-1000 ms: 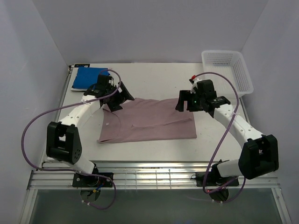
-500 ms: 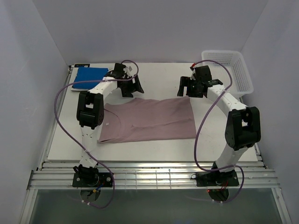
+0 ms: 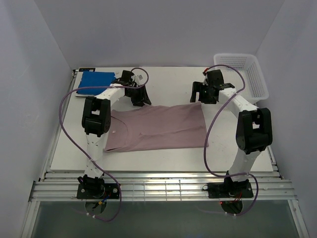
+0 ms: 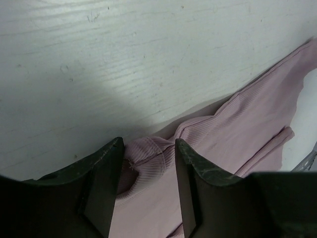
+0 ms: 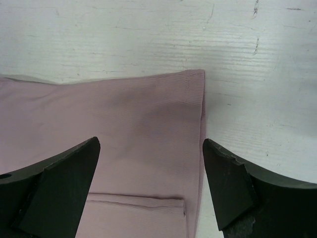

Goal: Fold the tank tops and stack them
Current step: Fold the tank top

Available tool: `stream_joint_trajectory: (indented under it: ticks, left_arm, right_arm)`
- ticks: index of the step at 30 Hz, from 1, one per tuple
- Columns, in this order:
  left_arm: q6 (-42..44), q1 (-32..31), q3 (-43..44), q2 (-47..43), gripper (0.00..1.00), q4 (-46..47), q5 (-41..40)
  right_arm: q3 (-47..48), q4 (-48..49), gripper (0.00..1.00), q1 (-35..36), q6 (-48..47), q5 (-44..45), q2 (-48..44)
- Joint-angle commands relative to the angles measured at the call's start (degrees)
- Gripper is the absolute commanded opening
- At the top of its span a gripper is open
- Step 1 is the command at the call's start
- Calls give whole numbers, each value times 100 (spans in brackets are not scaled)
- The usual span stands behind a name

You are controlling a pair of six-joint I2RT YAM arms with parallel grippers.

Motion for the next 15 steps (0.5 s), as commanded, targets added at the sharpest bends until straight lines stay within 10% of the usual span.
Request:
stream_joint_trajectory:
  ticks: [1,8,15]
  left_arm:
    - [291,-33,-343,-353,57,-192,-84]
    - [247,-33,-178,-239,3,-183,-59]
    - [168,-33,121,-168,0,-69,-348]
  right_arm:
    - [305,2,90,-54,13,109,109]
    - [489,-7,90,-62,-23,188,434]
    - [972,-24,90,-62,-119,555,917]
